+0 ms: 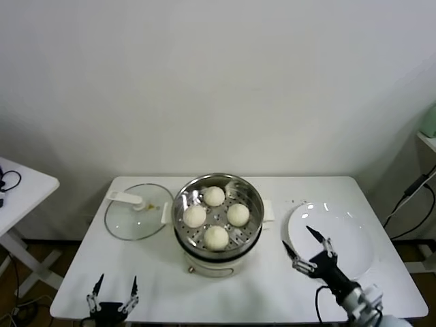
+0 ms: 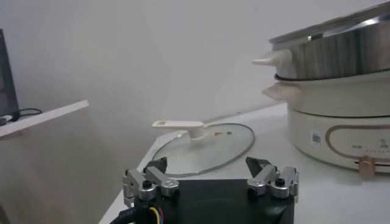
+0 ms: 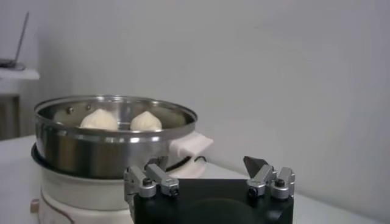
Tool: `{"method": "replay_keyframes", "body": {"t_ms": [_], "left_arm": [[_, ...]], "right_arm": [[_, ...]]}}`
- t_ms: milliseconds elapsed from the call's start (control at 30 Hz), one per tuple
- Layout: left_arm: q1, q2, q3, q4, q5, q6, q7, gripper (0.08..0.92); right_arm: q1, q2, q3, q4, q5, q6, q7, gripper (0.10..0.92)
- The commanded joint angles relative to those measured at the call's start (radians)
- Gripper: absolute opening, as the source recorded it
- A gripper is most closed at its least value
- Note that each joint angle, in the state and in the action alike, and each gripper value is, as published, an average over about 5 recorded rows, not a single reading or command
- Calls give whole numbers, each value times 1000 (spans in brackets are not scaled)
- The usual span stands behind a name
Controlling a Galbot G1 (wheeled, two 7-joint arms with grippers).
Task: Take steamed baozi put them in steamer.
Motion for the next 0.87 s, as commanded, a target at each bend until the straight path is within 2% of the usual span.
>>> {"method": "replay_keyframes", "body": {"t_ms": [33, 867], "left_arm": [[2, 1, 0, -4, -4, -3, -1, 823], [16, 4, 4, -26, -19, -11, 0, 823]], "right_arm": [[-202, 304, 99, -53, -52, 257, -24, 823], [-163, 377, 63, -64, -84, 265, -14, 823]]}}
